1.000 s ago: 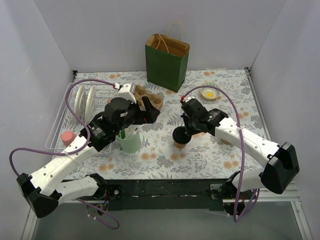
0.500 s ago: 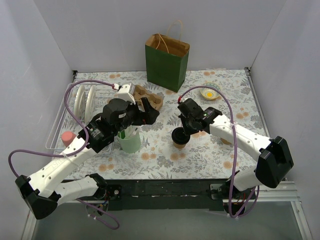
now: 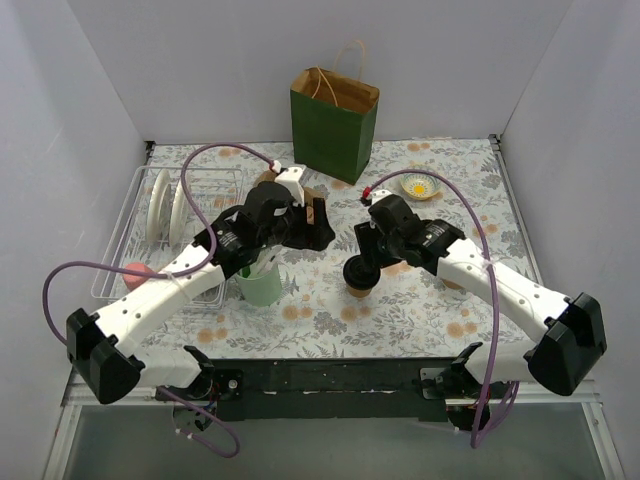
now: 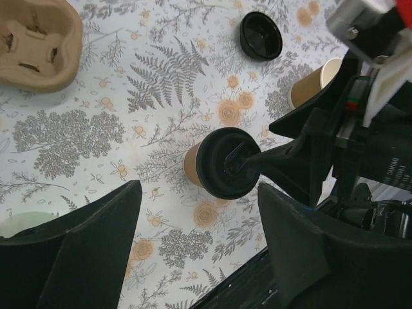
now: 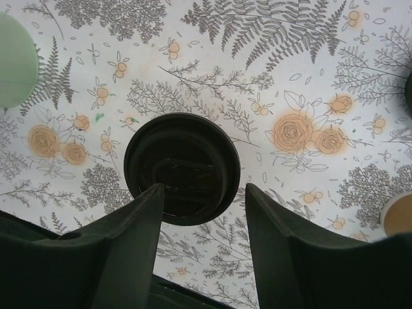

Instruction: Pack the takeout coffee

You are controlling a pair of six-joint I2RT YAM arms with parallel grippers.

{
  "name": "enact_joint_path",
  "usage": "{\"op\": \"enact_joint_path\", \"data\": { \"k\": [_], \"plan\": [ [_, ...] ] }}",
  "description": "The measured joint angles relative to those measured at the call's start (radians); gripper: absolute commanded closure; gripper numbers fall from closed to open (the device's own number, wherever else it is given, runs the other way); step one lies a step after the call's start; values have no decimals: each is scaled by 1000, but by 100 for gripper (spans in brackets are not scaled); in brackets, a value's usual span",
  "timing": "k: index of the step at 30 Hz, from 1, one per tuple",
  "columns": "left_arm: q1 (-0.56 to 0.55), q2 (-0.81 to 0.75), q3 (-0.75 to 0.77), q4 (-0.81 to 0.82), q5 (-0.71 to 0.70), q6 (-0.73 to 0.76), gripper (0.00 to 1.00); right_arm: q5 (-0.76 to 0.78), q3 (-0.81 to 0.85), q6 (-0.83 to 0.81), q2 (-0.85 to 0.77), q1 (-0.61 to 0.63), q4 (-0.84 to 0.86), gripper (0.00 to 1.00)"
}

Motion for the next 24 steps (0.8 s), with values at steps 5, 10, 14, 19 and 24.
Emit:
{"op": "enact_joint_path", "data": {
  "k": [5, 10, 14, 19, 24],
  "plan": [
    [-10, 97, 16, -6, 46, -1, 38, -91, -102, -18, -61, -53, 97, 39],
    [-20, 188, 16, 3, 83, -24, 42, -243, -225, -40, -124, -146, 207, 39],
    [-25, 231, -3, 44, 126, -48, 49, -331, -263, -61, -144, -205, 253, 41],
    [-32, 293, -21, 104, 168, -79, 54, -428, -289, -86, -145, -257, 320, 47],
    [-42, 367, -47, 150, 187, -103, 57, -495, -321, -105, -144, -283, 357, 50]
  ]
}}
